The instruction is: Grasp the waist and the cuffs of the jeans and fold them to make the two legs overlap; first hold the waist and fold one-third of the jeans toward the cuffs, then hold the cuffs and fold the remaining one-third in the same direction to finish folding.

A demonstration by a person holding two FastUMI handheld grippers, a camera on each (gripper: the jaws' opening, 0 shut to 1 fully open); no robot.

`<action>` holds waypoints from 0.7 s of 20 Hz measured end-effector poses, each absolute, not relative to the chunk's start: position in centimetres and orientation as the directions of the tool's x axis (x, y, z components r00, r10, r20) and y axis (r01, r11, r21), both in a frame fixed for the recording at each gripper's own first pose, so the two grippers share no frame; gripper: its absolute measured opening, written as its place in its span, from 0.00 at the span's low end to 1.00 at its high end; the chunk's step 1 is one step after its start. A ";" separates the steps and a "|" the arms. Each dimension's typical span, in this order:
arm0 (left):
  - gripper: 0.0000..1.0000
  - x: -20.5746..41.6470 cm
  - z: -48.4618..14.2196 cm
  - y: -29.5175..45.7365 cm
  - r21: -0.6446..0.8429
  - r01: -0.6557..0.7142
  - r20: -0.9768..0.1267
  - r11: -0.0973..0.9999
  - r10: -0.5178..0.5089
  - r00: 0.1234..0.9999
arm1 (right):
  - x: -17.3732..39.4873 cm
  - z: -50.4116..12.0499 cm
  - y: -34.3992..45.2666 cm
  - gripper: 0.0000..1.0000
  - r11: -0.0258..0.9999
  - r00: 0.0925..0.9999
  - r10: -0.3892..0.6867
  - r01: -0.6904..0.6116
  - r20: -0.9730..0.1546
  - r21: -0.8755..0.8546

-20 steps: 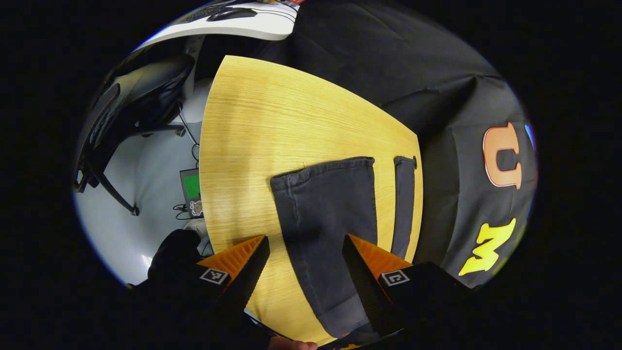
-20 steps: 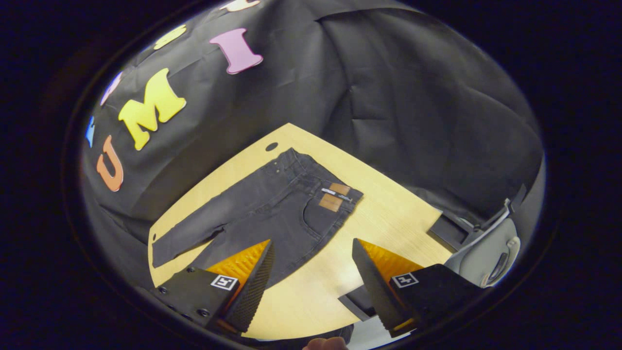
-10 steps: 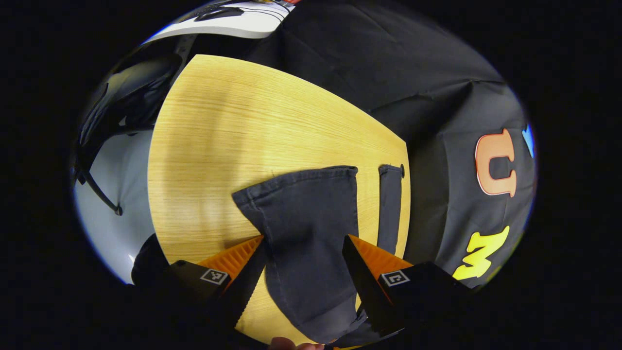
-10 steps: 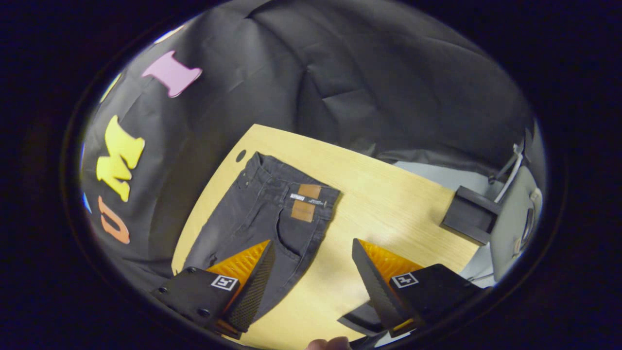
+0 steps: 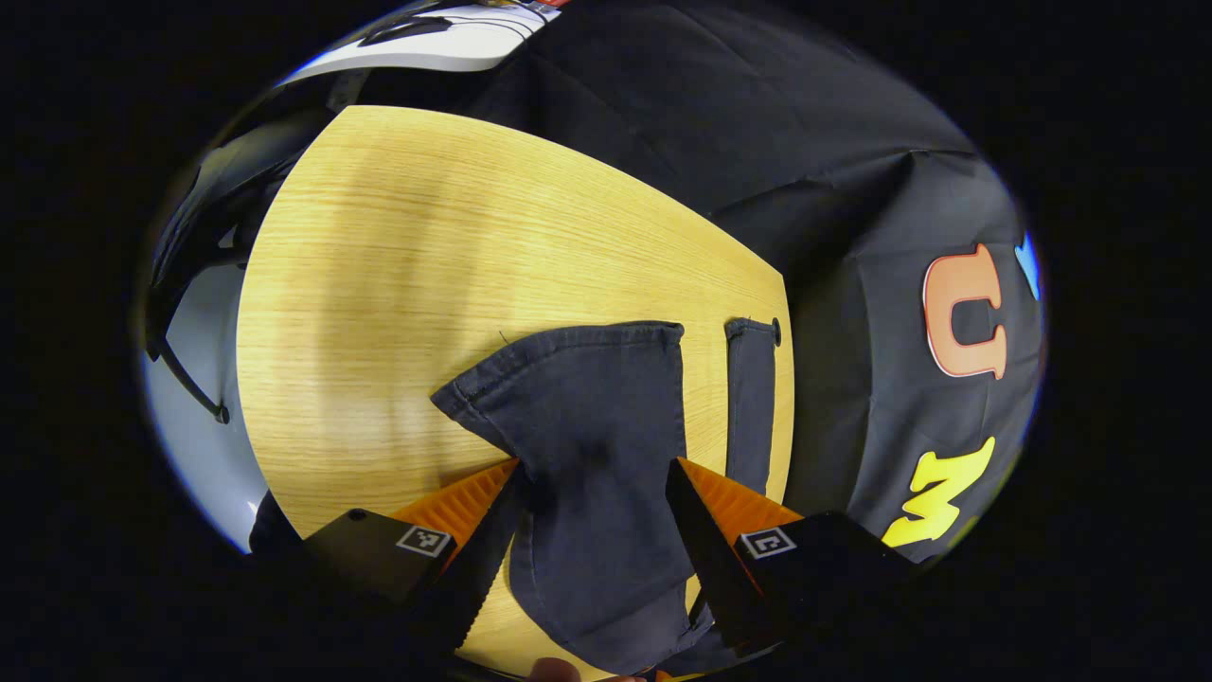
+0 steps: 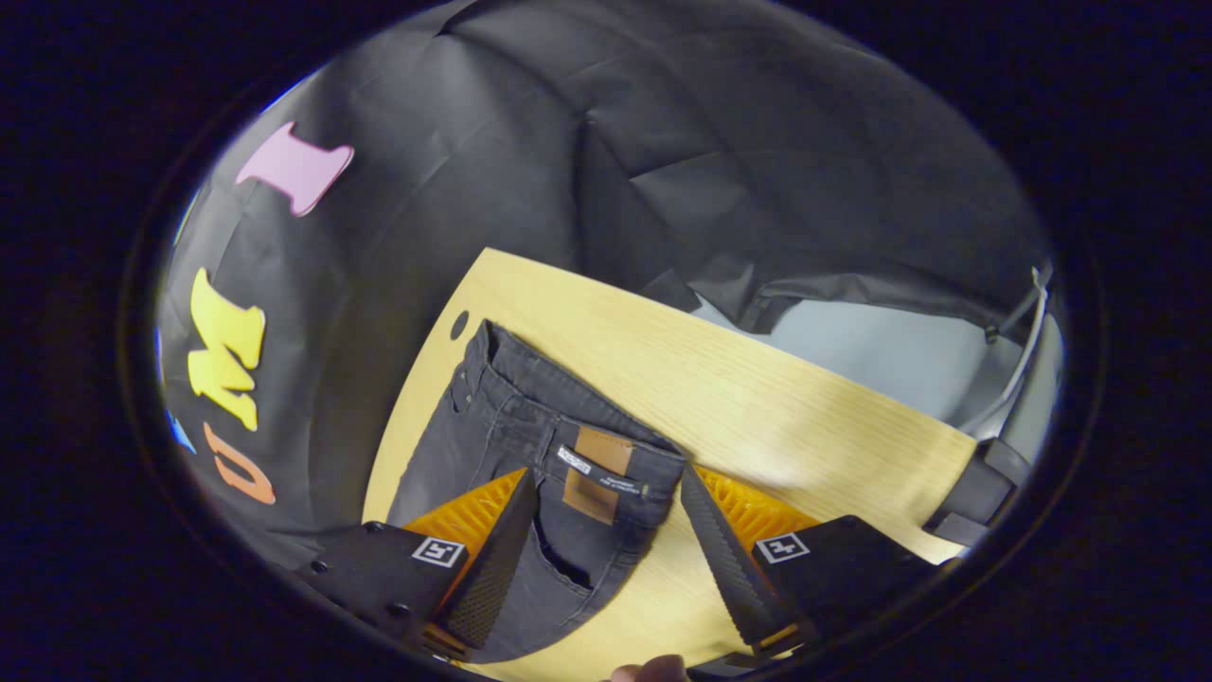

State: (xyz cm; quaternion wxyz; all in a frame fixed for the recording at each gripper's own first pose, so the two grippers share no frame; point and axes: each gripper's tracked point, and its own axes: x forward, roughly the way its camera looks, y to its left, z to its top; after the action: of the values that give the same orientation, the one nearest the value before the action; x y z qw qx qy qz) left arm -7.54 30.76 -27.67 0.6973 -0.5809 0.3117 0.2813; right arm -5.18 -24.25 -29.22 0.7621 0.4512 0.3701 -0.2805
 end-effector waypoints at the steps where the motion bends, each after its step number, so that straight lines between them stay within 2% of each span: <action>1: 0.95 -7.3 -27.7 30.7 -0.632 -0.753 -0.763 0.181 0.026 0.646 | -5.0 -29.5 -24.1 0.92 0.462 0.561 -0.092 0.756 -0.823 0.464; 3: 0.94 -6.8 -27.7 30.3 -0.625 -0.751 -0.767 0.212 0.013 0.642 | -4.6 -29.8 -24.2 0.92 0.505 0.531 -0.115 0.759 -0.839 0.412; 5: 0.92 -6.6 -28.0 30.0 -0.607 -0.761 -0.782 0.229 -0.004 0.623 | -4.9 -30.4 -24.3 0.96 0.544 0.477 -0.181 0.777 -0.860 0.316; 6: 0.86 -6.6 -28.4 30.1 -0.599 -0.767 -0.789 0.230 -0.010 0.614 | -5.2 -30.5 -24.5 0.82 0.561 0.454 -0.215 0.782 -0.865 0.271; 7: 0.80 -6.6 -28.6 30.0 -0.592 -0.773 -0.796 0.228 -0.019 0.604 | -5.4 -30.9 -24.9 0.85 0.572 0.421 -0.257 0.792 -0.870 0.215; 10: 0.52 -6.9 -29.6 30.0 -0.566 -0.799 -0.820 0.202 -0.036 0.572 | -5.9 -31.0 -25.2 0.52 0.549 0.368 -0.287 0.820 -0.884 0.163; 12: 0.21 -7.2 -29.7 30.2 -0.552 -0.813 -0.831 0.183 -0.044 0.554 | -5.3 -30.4 -24.9 0.29 0.500 0.388 -0.241 0.835 -0.890 0.229; 14: 0.13 -6.9 -29.2 30.1 -0.563 -0.802 -0.824 0.200 -0.052 0.565 | -5.2 -30.3 -24.8 0.05 0.449 0.387 -0.188 0.851 -0.903 0.271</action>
State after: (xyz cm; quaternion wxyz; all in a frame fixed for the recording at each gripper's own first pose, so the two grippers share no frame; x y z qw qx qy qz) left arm -6.85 30.09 -29.21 0.6775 -0.5686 0.3755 0.2768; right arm -5.17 -24.81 -30.31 0.7365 0.3885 0.4267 -0.3529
